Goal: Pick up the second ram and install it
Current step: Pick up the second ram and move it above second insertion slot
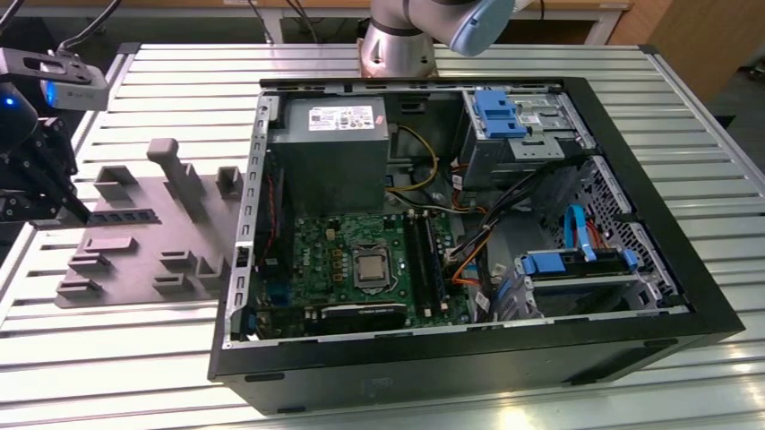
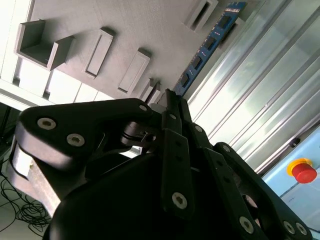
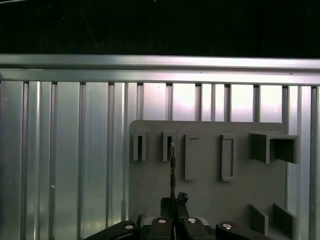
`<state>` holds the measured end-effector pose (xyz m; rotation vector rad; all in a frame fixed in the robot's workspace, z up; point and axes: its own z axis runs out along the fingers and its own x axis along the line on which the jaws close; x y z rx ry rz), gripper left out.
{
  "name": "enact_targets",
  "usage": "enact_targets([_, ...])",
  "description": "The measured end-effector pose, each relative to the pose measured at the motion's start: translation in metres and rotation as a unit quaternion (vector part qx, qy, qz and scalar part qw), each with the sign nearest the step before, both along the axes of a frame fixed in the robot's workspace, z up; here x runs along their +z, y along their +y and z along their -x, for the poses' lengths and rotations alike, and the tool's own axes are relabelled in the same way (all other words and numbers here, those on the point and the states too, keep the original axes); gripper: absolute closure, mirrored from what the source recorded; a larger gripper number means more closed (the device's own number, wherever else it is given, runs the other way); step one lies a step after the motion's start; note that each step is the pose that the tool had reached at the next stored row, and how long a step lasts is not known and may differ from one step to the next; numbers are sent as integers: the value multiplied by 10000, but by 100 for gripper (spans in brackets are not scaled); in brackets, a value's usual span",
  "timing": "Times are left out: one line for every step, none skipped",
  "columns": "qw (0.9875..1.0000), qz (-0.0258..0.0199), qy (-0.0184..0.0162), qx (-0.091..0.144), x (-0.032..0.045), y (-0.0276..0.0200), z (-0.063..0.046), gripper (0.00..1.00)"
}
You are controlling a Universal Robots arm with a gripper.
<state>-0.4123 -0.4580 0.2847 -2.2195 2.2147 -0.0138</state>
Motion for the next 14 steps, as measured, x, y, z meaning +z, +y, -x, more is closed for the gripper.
enact_targets([10000, 0, 0, 0, 6, 0, 0, 86])
enact_targets([10000, 0, 0, 0, 14, 0, 0, 86])
enact_targets([10000, 0, -1, 0, 20, 0, 1, 86])
enact_targets([10000, 0, -1, 0, 29, 0, 1, 86])
enact_targets([10000, 0, -1, 0, 37, 0, 1, 86])
enact_targets([10000, 0, -1, 0, 45, 0, 1, 86])
enact_targets([10000, 0, -1, 0, 53, 0, 1, 86])
enact_targets([10000, 0, -2, 0, 60, 0, 1, 86])
enact_targets([10000, 0, -2, 0, 68, 0, 1, 86])
enact_targets([10000, 0, -2, 0, 76, 0, 1, 86])
enact_targets([10000, 0, -3, 0, 84, 0, 1, 86])
enact_targets([10000, 0, -2, 0, 93, 0, 1, 86])
enact_targets([10000, 0, -2, 0, 102, 0, 2, 86])
enact_targets([10000, 0, -3, 0, 111, 0, 2, 86])
